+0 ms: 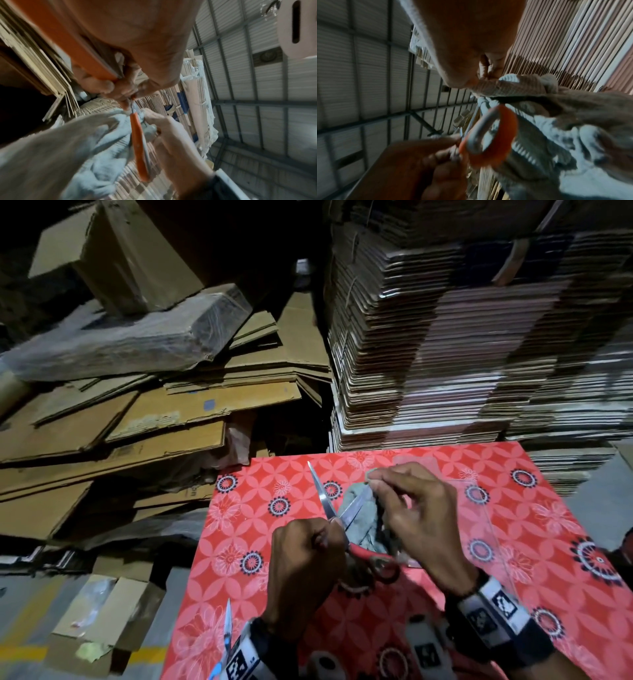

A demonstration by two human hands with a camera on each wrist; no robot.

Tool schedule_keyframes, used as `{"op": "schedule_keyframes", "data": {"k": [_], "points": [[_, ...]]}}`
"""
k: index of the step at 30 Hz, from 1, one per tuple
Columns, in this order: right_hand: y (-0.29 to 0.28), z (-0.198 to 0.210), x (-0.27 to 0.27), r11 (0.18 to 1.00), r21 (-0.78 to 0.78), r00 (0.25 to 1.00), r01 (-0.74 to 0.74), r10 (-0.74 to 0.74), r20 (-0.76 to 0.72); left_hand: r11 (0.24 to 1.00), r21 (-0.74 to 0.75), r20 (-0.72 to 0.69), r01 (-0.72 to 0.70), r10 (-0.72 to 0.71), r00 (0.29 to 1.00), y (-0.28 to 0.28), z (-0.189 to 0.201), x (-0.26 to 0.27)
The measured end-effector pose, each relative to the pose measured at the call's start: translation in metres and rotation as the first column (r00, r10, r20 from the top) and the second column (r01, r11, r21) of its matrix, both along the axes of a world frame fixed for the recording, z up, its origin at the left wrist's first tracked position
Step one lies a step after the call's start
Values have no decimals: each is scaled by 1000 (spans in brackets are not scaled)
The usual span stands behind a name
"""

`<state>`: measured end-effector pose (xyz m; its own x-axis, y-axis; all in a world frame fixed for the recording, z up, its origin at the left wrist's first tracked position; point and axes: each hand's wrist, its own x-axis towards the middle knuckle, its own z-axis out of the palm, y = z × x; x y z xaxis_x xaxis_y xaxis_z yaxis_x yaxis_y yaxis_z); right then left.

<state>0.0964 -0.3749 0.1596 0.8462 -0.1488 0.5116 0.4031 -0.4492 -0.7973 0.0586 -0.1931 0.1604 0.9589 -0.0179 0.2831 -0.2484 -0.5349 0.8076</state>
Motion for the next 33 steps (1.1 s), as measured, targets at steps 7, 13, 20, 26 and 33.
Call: {"op": "schedule_keyframes", "data": {"k": [7, 13, 20, 26, 33], "points": [[-8, 9, -17, 975, 39, 975, -219, 218, 36, 999, -44, -31, 27, -28, 999, 6, 12, -7], [-30, 24, -3, 968, 155, 980, -199, 195, 45, 998, -55, 11, -28, 29, 1000, 13, 17, 3], [-11, 35, -12, 965, 93, 968, -245, 238, 78, 992, -122, -28, -14, 10, 1000, 9, 16, 10], [6, 34, -5, 992, 60, 979, -112, 100, 176, 992, -121, -48, 17, -23, 999, 3, 25, 7], [10, 22, -5, 990, -140, 947, 12, 33, 318, 996, -88, -18, 17, -18, 1000, 2, 29, 5]]}}
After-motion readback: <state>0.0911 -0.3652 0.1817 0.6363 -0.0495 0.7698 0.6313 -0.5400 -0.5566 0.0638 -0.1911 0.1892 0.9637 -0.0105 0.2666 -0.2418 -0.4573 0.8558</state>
